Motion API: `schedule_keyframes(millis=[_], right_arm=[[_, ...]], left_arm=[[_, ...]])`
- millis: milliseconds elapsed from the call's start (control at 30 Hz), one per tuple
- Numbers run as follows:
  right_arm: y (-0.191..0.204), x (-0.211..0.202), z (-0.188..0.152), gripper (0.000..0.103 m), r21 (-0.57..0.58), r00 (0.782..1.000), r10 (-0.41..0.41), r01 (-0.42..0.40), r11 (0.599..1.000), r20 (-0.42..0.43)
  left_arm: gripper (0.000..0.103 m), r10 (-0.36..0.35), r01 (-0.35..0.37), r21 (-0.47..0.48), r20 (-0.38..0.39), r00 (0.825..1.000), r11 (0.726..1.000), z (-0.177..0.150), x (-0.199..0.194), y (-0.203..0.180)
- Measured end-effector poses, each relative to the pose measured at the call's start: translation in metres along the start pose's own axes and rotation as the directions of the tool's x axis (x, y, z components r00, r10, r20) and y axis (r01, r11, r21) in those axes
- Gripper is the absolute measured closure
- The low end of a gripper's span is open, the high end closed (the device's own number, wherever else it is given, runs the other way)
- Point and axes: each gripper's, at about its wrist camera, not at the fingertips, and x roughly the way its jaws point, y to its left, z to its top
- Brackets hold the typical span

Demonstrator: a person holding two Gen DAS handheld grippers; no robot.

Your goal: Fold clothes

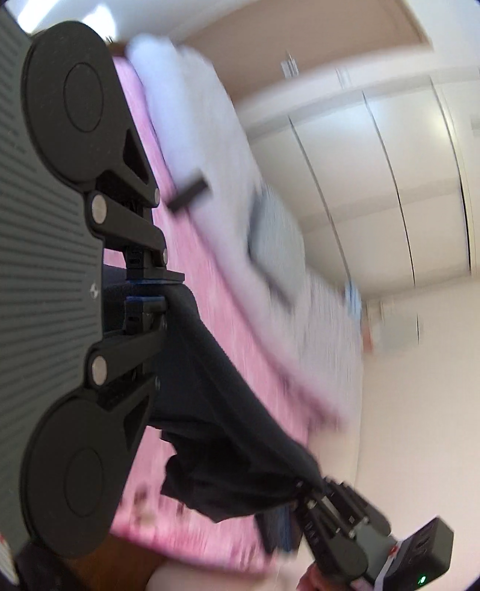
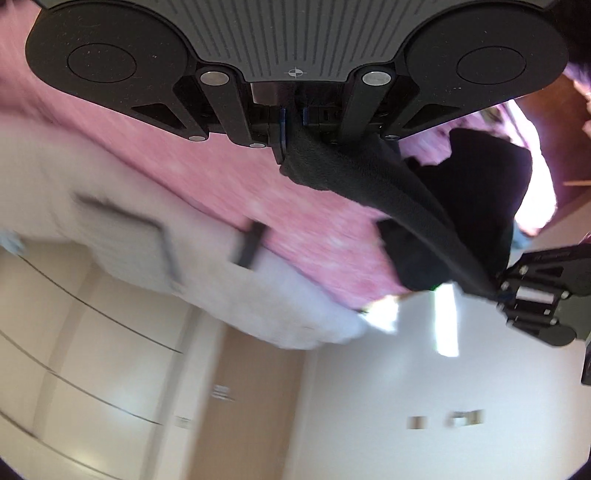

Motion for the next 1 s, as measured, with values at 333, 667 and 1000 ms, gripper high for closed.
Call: schedule_keyframes(millis=[333, 667, 1000], right_arm=[[0.026, -0.141, -0.054, 0.096, 0.164, 0.959, -0.28, 0.283, 0.945, -0.041], [-0.107, -0.116, -0.047, 0.096, 0.175, 0.955, -0.278, 0.292, 0.94, -0.103], [-0.363, 0.13, -0.151, 0.092, 0.259, 0.948, -0.057, 0.143, 0.955, -0.313]], left_arm=[[0.099, -0.271, 0.239, 0.229, 0.116, 0.956, 0.943, 0.046, -0.029, -0.081], [0.098, -0.262, 0.21, 0.34, 0.113, 0.958, 0.917, 0.147, 0.13, -0.11], [0.068, -0.085, 0.154, 0.224, -0.294, 0.952, 0.962, 0.134, 0.515, -0.133]])
